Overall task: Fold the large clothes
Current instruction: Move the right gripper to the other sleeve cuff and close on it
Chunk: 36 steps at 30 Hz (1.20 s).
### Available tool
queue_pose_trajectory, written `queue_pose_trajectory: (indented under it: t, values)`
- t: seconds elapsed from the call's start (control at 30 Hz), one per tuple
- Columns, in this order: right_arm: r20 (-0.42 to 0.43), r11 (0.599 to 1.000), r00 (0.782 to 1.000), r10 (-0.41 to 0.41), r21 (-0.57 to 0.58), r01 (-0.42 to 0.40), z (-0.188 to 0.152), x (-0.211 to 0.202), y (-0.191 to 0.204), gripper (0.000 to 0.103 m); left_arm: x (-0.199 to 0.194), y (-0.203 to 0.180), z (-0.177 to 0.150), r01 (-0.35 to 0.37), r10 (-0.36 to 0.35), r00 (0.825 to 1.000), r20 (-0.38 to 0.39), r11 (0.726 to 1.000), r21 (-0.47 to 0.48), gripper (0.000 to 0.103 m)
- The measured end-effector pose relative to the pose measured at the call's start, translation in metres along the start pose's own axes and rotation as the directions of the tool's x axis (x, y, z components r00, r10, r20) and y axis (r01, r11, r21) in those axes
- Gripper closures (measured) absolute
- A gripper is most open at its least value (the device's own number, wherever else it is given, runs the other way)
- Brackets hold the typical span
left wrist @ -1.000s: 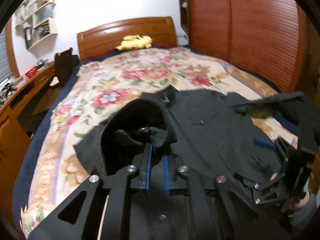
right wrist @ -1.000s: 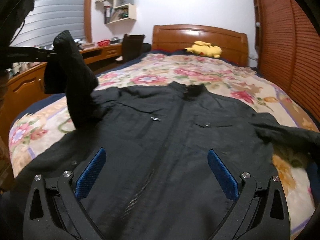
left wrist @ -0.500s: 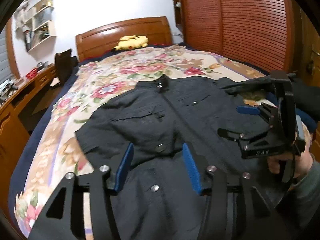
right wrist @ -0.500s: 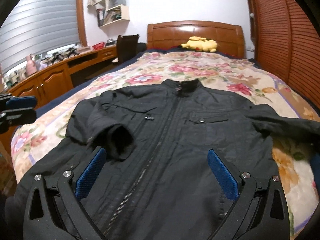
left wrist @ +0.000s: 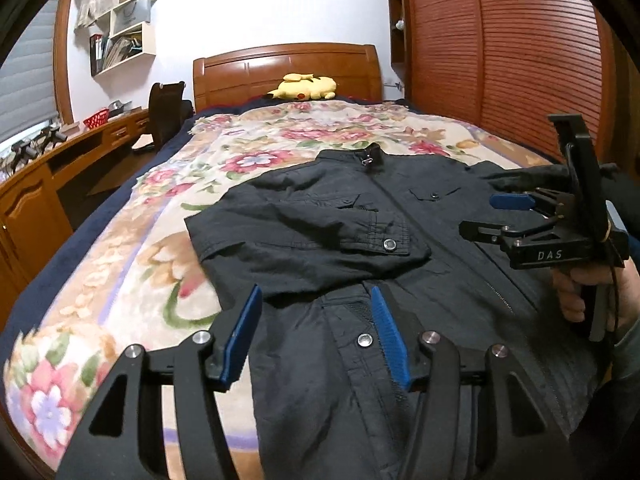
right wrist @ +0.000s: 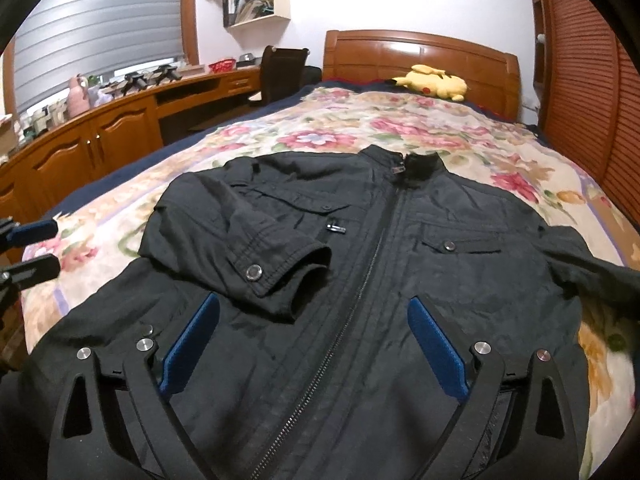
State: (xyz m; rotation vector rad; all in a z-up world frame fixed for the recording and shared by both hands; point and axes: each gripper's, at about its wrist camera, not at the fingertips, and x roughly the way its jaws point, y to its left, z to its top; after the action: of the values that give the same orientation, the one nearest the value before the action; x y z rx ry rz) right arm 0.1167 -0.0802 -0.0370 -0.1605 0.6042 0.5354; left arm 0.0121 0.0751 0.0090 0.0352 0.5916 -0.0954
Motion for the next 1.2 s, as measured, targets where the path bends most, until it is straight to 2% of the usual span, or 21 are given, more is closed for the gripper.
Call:
queue_pose_trajectory:
  t: [0.2,0.53,0.6,0.8,1.03,1.1,1.2]
  values:
    - [-0.011,1.000,1.000,-0.011,-0.017,0.011,0.000,0.007,0.003,0.008,0.010,0.003,-0.009,0.021,-0.021,1.000,0.014,1.000,-0.019,0.047]
    - [-0.047,0.997,0.998,-0.039,-0.076,0.035,0.015,0.028,0.008,0.009,0.012,-0.005,-0.019,0.003,-0.005,0.999,0.041,0.999,0.053,0.047]
    - [-0.062,0.993,0.996,-0.067,-0.100,0.061,0.022,0.038,0.009,0.009,0.011,-0.007,-0.019,-0.005,0.002,0.999,0.051,0.998,0.060,0.047]
    - [-0.114,0.993,0.993,-0.033,-0.117,0.019,0.040,0.078,0.005,0.009,0.019,-0.009,-0.022,0.008,-0.010,0.999,0.039,0.999,0.051,0.047]
    - [-0.232,0.993,0.972,0.043,-0.093,-0.066,0.039,0.128,0.002,0.009,0.025,-0.007,-0.025,0.029,-0.030,0.999,0.018,0.999,0.042,0.047]
    - [-0.273,0.992,0.959,0.076,-0.081,-0.102,0.034,0.139,0.002,0.013,0.028,-0.005,-0.025,0.039,-0.040,0.999,0.006,0.999,0.034,0.047]
    - [-0.308,0.985,0.945,0.109,-0.097,-0.145,0.028,0.143,0.006,0.036,0.029,-0.001,-0.026,0.056,-0.056,0.998,-0.008,0.998,0.014,0.047]
